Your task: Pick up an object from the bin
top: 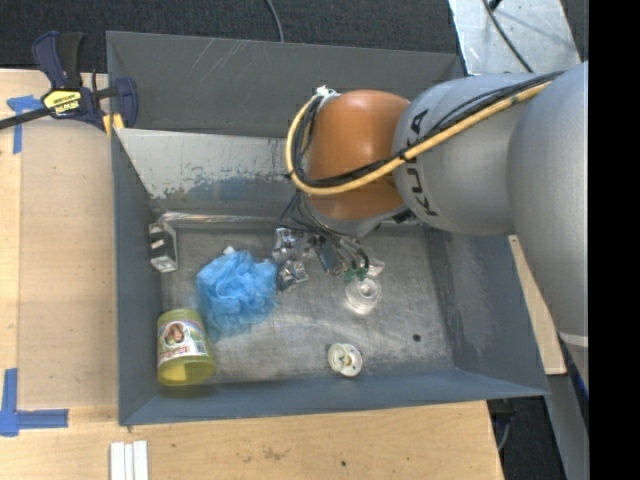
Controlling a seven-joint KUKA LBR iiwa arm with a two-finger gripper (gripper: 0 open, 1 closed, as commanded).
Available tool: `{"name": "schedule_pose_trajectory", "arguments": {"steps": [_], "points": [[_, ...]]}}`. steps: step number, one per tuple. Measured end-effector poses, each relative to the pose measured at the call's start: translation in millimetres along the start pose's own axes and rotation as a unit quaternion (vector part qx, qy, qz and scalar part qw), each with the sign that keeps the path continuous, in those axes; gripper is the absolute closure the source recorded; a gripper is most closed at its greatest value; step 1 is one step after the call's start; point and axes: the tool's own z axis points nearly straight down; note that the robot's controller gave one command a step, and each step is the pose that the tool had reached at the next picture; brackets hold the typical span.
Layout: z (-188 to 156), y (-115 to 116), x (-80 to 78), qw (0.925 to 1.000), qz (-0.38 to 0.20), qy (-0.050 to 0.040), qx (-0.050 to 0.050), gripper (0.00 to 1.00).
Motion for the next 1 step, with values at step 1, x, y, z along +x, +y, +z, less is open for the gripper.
{"name": "schedule_pose_trajectory", "arguments": {"steps": [1], "points": [[-21.2, 0.0, 0.5, 1.0, 0.0, 0.001, 0.0, 1.0]]}}
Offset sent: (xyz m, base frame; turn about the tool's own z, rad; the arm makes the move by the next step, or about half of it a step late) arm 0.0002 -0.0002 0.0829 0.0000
